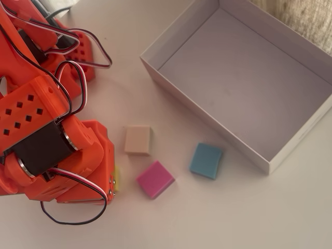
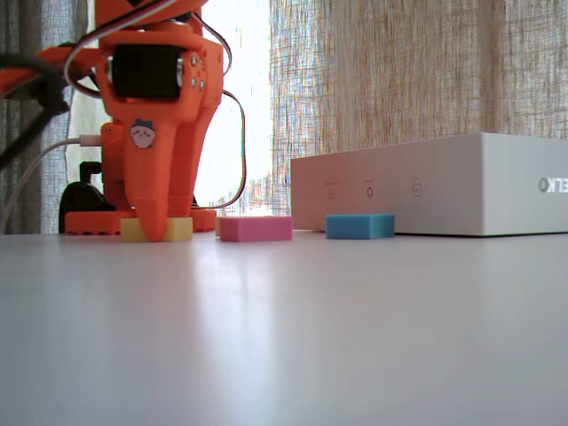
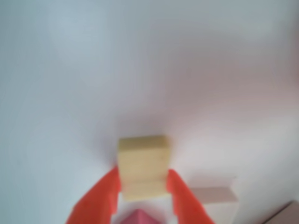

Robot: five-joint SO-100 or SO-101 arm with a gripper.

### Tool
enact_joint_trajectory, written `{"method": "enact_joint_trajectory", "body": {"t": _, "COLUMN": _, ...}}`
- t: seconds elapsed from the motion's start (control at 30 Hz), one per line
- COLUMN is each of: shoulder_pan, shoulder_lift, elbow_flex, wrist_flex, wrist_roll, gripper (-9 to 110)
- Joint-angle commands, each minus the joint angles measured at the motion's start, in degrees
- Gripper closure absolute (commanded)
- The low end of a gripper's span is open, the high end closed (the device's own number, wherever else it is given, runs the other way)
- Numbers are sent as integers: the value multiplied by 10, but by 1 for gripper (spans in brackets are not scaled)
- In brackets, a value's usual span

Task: Grasp the yellow cuboid and put it in the bin.

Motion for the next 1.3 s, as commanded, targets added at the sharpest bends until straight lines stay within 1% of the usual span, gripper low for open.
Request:
{"method": "enact_joint_trajectory", "body": {"t": 0.0, "shoulder_pan": 3, "shoulder_lift": -9, "elbow_flex": 4, "wrist_flex": -9, "wrist_roll": -3, "gripper": 110}}
{"method": "enact_joint_trajectory", "body": {"t": 0.1, "shoulder_pan": 4, "shoulder_lift": -7, "elbow_flex": 4, "wrist_flex": -25, "wrist_roll": -4, "gripper": 110}}
{"method": "enact_joint_trajectory", "body": {"t": 0.2, "shoulder_pan": 8, "shoulder_lift": 7, "elbow_flex": -15, "wrist_flex": -33, "wrist_roll": -27, "gripper": 110}}
{"method": "enact_joint_trajectory", "body": {"t": 0.33, "shoulder_pan": -2, "shoulder_lift": 59, "elbow_flex": -98, "wrist_flex": -10, "wrist_roll": -74, "gripper": 110}}
{"method": "enact_joint_trajectory", "body": {"t": 0.43, "shoulder_pan": -33, "shoulder_lift": 132, "elbow_flex": -175, "wrist_flex": 0, "wrist_roll": -114, "gripper": 110}}
{"method": "enact_joint_trajectory", "body": {"t": 0.53, "shoulder_pan": -101, "shoulder_lift": 200, "elbow_flex": -250, "wrist_flex": -1, "wrist_roll": -158, "gripper": 110}}
{"method": "enact_joint_trajectory", "body": {"t": 0.63, "shoulder_pan": -207, "shoulder_lift": 245, "elbow_flex": -299, "wrist_flex": -10, "wrist_roll": -216, "gripper": 110}}
{"method": "enact_joint_trajectory", "body": {"t": 0.83, "shoulder_pan": -436, "shoulder_lift": 295, "elbow_flex": -253, "wrist_flex": -56, "wrist_roll": -359, "gripper": 110}}
{"method": "enact_joint_trajectory", "body": {"t": 0.93, "shoulder_pan": -489, "shoulder_lift": 289, "elbow_flex": -186, "wrist_flex": -104, "wrist_roll": -412, "gripper": 110}}
{"method": "enact_joint_trajectory", "body": {"t": 1.07, "shoulder_pan": -495, "shoulder_lift": 290, "elbow_flex": -107, "wrist_flex": -171, "wrist_roll": -419, "gripper": 109}}
{"method": "enact_joint_trajectory", "body": {"t": 1.23, "shoulder_pan": -504, "shoulder_lift": 316, "elbow_flex": -37, "wrist_flex": -193, "wrist_roll": -414, "gripper": 80}}
{"method": "enact_joint_trajectory", "body": {"t": 1.27, "shoulder_pan": -502, "shoulder_lift": 323, "elbow_flex": -26, "wrist_flex": -198, "wrist_roll": -414, "gripper": 76}}
